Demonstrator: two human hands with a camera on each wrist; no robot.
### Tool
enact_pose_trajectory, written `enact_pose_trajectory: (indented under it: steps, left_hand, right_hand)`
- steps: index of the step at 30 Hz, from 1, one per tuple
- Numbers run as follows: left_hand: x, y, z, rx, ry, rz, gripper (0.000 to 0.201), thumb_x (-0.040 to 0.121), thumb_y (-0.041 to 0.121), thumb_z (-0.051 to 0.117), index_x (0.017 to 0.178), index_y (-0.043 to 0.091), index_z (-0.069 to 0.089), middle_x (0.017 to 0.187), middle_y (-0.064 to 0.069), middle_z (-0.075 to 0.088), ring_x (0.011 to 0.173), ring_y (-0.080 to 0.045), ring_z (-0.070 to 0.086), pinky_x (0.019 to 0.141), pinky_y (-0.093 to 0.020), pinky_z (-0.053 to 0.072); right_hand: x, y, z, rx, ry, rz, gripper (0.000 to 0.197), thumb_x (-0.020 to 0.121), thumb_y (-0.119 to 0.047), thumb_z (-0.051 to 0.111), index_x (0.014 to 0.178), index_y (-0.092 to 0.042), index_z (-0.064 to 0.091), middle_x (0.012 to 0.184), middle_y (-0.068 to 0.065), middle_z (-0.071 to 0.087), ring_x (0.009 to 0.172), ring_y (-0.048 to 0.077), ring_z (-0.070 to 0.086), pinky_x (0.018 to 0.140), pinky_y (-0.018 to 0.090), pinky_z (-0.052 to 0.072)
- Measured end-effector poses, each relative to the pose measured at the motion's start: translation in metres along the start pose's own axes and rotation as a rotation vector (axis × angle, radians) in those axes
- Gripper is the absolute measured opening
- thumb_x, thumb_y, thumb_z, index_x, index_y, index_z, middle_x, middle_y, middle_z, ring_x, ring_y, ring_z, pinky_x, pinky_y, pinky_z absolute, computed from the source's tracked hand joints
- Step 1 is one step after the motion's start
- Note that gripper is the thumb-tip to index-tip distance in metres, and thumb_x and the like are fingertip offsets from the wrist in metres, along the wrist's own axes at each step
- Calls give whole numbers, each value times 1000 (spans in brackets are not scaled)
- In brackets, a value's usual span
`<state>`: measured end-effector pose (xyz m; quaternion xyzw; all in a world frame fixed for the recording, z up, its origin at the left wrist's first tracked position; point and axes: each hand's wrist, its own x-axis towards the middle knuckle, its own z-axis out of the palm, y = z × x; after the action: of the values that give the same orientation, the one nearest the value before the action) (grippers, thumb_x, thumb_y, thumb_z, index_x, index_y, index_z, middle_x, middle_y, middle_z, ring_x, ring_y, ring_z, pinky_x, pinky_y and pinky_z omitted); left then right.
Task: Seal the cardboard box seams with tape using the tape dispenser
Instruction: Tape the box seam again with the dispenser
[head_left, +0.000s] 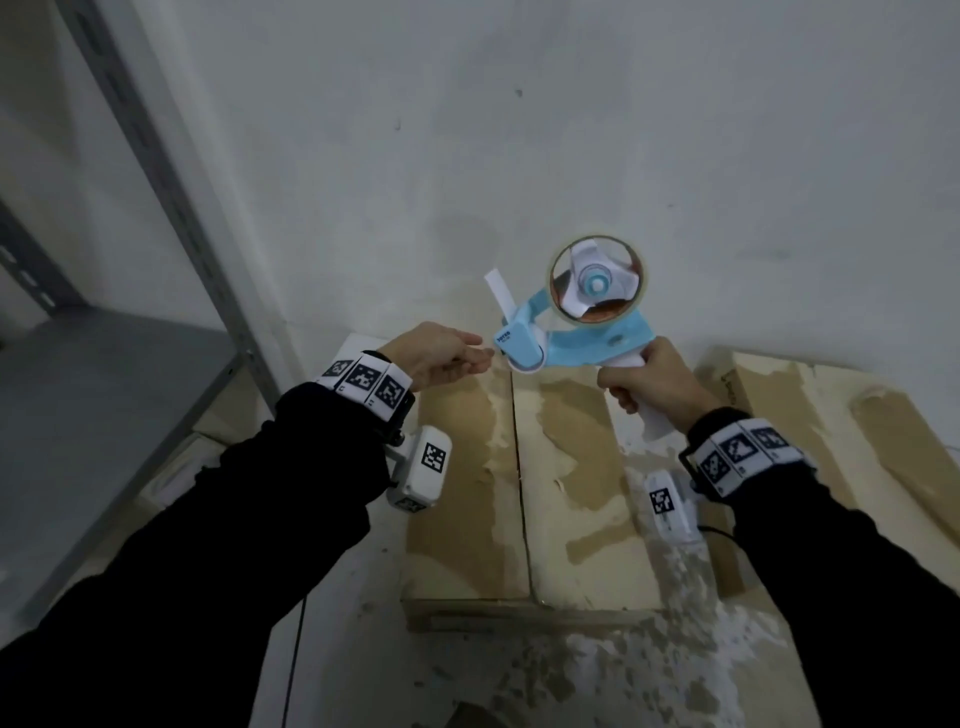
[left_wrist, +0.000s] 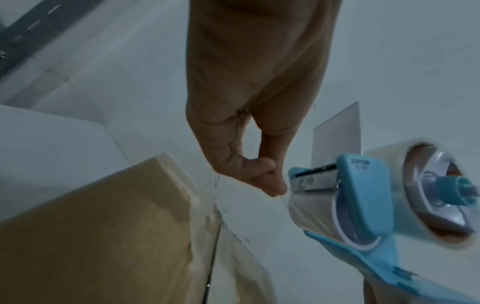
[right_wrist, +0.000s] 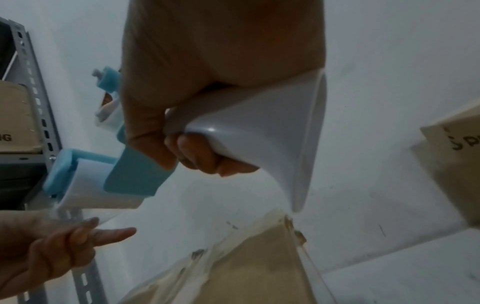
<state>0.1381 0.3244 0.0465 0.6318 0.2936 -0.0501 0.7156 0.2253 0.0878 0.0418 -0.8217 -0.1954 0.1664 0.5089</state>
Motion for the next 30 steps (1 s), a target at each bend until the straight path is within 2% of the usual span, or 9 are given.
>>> enact_pose_trajectory:
  steps: [4, 7, 11, 14, 18, 21, 25, 27, 30]
  left_hand:
    - [5, 15, -13, -11, 55, 31, 29, 86, -2, 59, 115, -3, 61, 57, -1, 69, 47, -2, 64, 47, -7, 47]
    - [9, 21, -54, 10, 162, 70, 24, 87, 0, 58, 110, 1, 64, 51, 6, 68, 52, -2, 63, 44, -4, 43]
    - [14, 16, -75, 156, 189, 121, 17, 85, -2, 59, 101, -1, 66, 77, -2, 66, 47, 5, 61, 48, -3, 45]
    - [30, 11, -67, 165, 216, 133, 11, 87, 1, 59, 96, 0, 65, 77, -3, 61, 46, 0, 60, 44, -3, 42]
    - [52, -6, -67, 134, 260, 50, 13, 85, 6, 65, 94, -3, 67, 75, -7, 63, 42, -1, 60, 43, -6, 45]
    - [68, -21, -69, 85, 281, 79, 27, 81, 0, 67, 105, -12, 64, 70, -5, 70, 49, -4, 64, 52, -8, 52]
    - [86, -33, -71, 96, 320, 105, 29, 78, -2, 70, 103, -16, 64, 77, -9, 70, 45, -2, 63, 62, -15, 56]
    - [95, -38, -73, 113, 327, 104, 23, 75, 1, 74, 93, -10, 69, 70, -8, 73, 52, -8, 65, 78, -29, 58]
    - [104, -43, -75, 158, 312, 117, 12, 75, 7, 76, 84, 1, 72, 81, -14, 71, 64, -15, 65, 93, -40, 53]
  right_hand:
    - [19, -10, -17, -33, -16, -33, 20, 75, 11, 61, 64, -4, 55, 47, 7, 49, 40, 19, 40, 43, 26, 37]
    - [29, -3, -50, -28, 55, -22, 24, 78, 13, 60, 64, -5, 53, 43, 5, 48, 37, 18, 39, 43, 26, 34]
    - [38, 4, -72, -108, 56, -27, 11, 77, 12, 61, 69, 6, 56, 54, 15, 48, 39, 19, 39, 43, 26, 36]
    - [46, 7, -62, -90, 71, -44, 2, 75, 10, 63, 73, 9, 62, 53, 14, 49, 39, 19, 41, 44, 25, 37]
    - [57, 16, -52, -50, 139, -26, 17, 72, 9, 62, 59, 2, 54, 54, 16, 51, 46, 22, 42, 51, 32, 37]
    - [65, 22, -48, -88, 132, -16, 23, 72, 8, 63, 53, 2, 52, 55, 19, 52, 48, 23, 44, 52, 32, 38]
    - [74, 29, -43, -131, 120, 5, 27, 72, 6, 65, 49, 3, 51, 51, 18, 52, 45, 23, 44, 51, 29, 38]
    - [77, 31, -42, -150, 127, 16, 28, 72, 5, 66, 48, 3, 51, 51, 17, 52, 44, 23, 44, 50, 28, 38]
    - [84, 34, -43, -166, 137, 24, 28, 72, 4, 67, 49, 2, 51, 49, 16, 52, 43, 22, 43, 51, 30, 38]
